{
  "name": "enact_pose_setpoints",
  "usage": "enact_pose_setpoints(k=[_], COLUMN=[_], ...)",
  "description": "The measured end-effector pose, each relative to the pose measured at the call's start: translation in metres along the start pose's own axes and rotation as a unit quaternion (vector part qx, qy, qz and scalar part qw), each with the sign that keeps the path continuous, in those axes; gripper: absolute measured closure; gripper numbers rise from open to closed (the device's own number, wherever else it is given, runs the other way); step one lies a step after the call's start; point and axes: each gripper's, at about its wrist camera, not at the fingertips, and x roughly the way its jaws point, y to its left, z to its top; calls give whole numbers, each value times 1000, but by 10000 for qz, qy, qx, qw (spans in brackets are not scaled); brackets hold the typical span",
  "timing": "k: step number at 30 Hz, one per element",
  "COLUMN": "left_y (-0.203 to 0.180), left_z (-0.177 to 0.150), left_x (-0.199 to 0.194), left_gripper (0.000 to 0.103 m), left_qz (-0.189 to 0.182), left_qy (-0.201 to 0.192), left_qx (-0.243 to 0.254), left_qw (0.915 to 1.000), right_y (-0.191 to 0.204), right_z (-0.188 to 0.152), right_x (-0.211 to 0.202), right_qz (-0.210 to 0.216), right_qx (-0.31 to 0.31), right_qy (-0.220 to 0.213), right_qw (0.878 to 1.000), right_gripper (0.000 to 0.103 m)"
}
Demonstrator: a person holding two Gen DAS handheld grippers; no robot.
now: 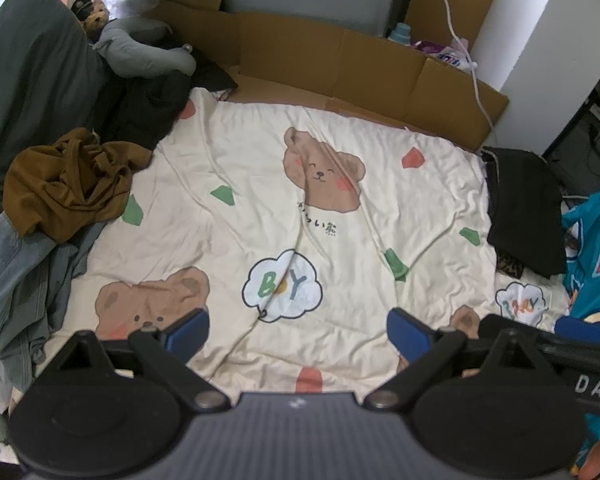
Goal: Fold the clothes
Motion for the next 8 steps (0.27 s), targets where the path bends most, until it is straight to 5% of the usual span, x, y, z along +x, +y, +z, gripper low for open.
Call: enact_pose_setpoints(k=[8], left_y=[2], left_z=[0], left_x=[0], left_gripper=[6], left_qz=[15], left_qy=[-4], left_qx=[4], left_qw=[10000], right_y=[4], right_z=[2], right_x=[2], right_qz=[-14], right_qx=[21], right_qy=[-7], right_qw=[10000], right_gripper=[1])
